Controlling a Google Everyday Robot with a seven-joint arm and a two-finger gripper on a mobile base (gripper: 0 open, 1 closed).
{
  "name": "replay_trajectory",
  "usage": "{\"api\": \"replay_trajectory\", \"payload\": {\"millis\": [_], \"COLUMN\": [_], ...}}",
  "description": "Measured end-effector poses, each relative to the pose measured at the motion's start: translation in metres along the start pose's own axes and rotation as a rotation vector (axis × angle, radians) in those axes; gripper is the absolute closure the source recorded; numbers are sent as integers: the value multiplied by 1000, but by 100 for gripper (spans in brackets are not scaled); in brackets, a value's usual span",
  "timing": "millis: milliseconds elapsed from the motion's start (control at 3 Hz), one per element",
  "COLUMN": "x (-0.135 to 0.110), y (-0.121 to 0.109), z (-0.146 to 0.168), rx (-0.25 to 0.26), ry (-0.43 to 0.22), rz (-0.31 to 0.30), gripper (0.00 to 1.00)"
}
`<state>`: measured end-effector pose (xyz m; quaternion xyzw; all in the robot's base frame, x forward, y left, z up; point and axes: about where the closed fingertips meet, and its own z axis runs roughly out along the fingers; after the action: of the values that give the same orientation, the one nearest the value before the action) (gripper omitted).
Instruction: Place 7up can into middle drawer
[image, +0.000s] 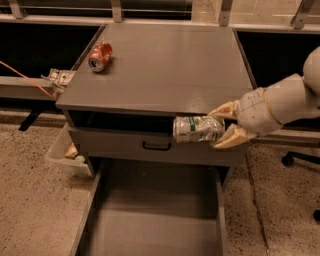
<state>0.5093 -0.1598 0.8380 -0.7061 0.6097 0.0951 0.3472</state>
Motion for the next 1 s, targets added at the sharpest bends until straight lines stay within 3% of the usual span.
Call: {"api": "replay_trajectory", "payload": {"millis": [333,667,1000], "x": [32,69,69], "y": [31,47,48], "z": [33,79,80], "rx": [2,25,24], "ry": [-4,-24,-24], "rz": [77,188,188], "gripper": [100,100,100]}}
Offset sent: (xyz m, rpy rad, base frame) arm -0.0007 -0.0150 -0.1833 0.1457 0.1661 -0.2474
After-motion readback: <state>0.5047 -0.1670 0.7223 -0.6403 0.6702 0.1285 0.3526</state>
